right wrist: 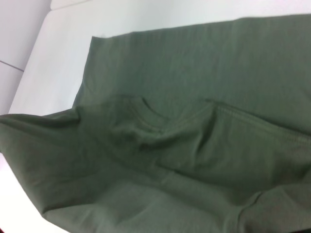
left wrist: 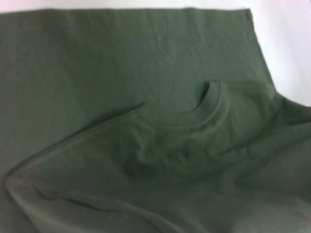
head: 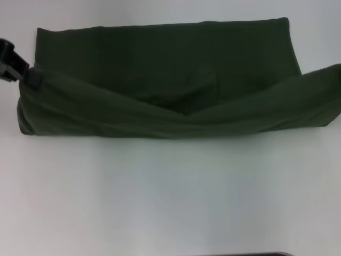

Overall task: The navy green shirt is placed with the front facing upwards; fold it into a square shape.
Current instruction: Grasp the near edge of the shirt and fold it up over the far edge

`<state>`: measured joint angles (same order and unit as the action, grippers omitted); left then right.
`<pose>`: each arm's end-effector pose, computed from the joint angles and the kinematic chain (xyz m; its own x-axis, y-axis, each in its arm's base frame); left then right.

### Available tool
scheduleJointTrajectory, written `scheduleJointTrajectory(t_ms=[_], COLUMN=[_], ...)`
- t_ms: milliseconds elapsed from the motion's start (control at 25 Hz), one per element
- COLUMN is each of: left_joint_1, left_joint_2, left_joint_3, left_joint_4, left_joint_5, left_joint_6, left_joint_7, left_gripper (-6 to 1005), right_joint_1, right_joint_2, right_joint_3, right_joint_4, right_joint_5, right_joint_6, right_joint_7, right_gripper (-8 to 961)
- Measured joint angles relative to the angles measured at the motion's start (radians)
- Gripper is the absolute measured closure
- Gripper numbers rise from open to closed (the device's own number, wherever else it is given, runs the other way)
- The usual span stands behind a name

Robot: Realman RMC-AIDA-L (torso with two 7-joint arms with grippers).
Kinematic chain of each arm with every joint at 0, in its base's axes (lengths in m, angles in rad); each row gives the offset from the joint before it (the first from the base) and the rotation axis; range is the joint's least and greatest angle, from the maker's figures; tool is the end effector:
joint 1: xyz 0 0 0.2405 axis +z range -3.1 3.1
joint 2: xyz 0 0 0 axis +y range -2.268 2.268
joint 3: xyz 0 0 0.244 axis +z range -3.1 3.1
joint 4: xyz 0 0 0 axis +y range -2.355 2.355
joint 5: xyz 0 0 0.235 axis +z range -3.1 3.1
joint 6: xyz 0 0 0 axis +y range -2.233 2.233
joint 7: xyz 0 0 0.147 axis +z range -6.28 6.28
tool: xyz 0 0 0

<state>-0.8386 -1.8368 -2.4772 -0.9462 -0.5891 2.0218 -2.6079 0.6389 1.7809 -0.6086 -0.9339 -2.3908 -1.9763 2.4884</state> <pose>-0.2046 0.3827 0.1394 0.3263 0.9446 -0.0366 0.9358 -0.3283 -0.1286 0.2656 0.3510 0.1666 0.3032 -0.9437 -0.1319 -0.9527 -0.2975 -0.0618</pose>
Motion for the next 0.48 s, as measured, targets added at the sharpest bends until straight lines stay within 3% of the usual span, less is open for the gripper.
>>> scheduleJointTrajectory(t_ms=[280,480], left_joint_1=[0.029,0.01], left_joint_2=[0.0,-0.015], left_joint_3=[0.009,0.018], left_joint_4=[-0.01,-0.001], left_joint_5=[0.0,0.002], left_joint_6=[0.005,-0.042], left_joint_7=[-0.005,-0.009], left_gripper=[954,954], right_joint_1=[-0.01,-0.001], right_joint_2=[-0.007,-0.003], right_joint_3=[0.01,0.023], right_joint_4=[0.0,0.001], right_joint_5=[-0.025,-0.025], right_joint_6=[-0.005,0.023], right_joint_7=[0.002,0.007], right_gripper=[907,908])
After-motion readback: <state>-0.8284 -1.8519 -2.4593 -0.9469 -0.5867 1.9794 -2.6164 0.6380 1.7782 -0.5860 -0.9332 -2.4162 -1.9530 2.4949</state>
